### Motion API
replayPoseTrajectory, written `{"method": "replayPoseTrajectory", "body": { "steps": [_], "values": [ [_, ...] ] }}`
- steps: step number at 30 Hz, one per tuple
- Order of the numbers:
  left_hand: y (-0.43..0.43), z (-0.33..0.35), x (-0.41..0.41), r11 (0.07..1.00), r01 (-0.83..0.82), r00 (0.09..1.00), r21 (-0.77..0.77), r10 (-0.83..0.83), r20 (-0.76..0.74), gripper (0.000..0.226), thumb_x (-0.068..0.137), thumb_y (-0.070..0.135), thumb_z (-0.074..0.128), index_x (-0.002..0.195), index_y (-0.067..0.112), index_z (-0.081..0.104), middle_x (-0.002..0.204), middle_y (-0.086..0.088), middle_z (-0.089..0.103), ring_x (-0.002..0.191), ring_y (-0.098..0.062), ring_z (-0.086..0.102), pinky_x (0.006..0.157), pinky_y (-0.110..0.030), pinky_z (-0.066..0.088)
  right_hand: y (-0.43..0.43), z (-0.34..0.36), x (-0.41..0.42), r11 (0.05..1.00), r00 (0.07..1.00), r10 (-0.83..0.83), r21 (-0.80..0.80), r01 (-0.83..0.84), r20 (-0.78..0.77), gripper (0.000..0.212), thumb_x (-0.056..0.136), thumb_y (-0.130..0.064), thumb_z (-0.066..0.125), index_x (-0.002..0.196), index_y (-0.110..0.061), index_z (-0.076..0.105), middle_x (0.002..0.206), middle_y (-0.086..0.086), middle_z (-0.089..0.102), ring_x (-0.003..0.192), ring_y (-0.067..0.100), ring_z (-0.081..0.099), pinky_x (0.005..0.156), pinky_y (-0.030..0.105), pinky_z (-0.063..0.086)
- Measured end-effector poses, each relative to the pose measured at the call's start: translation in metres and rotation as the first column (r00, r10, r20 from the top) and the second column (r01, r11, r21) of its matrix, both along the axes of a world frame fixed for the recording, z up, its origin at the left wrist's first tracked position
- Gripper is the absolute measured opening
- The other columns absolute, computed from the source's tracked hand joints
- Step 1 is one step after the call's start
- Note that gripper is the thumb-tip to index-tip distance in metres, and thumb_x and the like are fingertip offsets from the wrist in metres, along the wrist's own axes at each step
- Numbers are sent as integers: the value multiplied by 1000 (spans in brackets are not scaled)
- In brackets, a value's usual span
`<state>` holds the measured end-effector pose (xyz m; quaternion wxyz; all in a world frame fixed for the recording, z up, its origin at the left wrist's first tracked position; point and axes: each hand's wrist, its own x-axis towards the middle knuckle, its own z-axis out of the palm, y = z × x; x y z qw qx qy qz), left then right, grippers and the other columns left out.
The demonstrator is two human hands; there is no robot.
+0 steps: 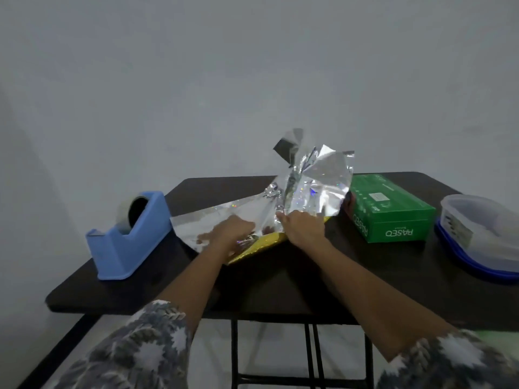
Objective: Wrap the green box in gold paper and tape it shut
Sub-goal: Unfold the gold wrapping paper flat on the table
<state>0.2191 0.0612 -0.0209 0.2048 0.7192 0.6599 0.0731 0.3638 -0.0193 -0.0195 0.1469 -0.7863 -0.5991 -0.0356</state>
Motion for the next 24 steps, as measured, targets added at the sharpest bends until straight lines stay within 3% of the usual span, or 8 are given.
{"method": "replayPoseTrajectory", "body": {
  "steps": [5,7,9,11,16,18,21,24],
  "values": [
    [-1,28,-20,930,366,922,29,-358,-148,51,91,38,56,139,22,45,150,0,35,136,-24,34,111,-40,29,5,0,29,995,994,-51,-89,43,-92,28,86,-25,53,112,-18,63,119,6,62,113,25,55,99,37,34],
    [-4,15,-26,946,322,931,-39,-324,-166,47,93,41,46,134,17,48,144,-7,43,129,-30,43,106,-42,37,2,4,39,989,993,-57,-140,42,-103,31,82,-26,61,111,-18,64,120,3,62,116,24,54,98,38,37],
    [-9,1,-28,981,196,965,11,-191,-181,88,69,80,37,130,18,49,137,-6,50,124,-34,48,101,-49,41,-3,13,49,979,992,-55,-203,31,-115,39,80,-33,65,116,-18,62,121,3,61,118,24,53,99,39,37],
    [-10,-4,-23,988,125,972,91,-103,-211,112,49,95,28,128,19,51,134,-8,53,121,-34,50,98,-51,41,-7,23,57,975,991,-61,-218,34,-120,51,79,-37,67,124,-16,58,123,7,61,116,26,55,100,40,41],
    [-31,1,8,968,187,915,170,-108,-390,80,76,80,38,113,13,61,117,-11,63,110,-35,57,94,-49,45,-14,33,50,996,983,81,59,-72,-168,39,89,-44,56,120,-19,58,125,2,59,117,22,53,95,32,39],
    [-40,4,21,968,208,883,139,-125,-452,77,78,78,40,114,14,61,120,-11,62,109,-36,57,94,-47,46,-12,31,39,987,957,157,11,-159,-246,44,90,-48,53,124,-20,55,132,1,54,121,20,49,98,33,35],
    [-55,14,33,991,131,855,-11,-119,-504,90,74,84,33,134,19,49,141,-12,45,126,-38,44,103,-61,32,-4,12,39,947,969,121,-268,-178,-216,57,87,-53,55,134,-21,46,143,4,43,130,24,41,108,40,29],
    [-59,33,31,980,197,827,-11,-172,-535,92,73,87,26,137,24,46,143,-3,44,135,-33,35,102,-75,8,-8,-5,54,889,942,174,-367,-275,-286,47,87,-43,61,119,-10,51,123,5,52,117,26,49,93,32,37]
  ]
}}
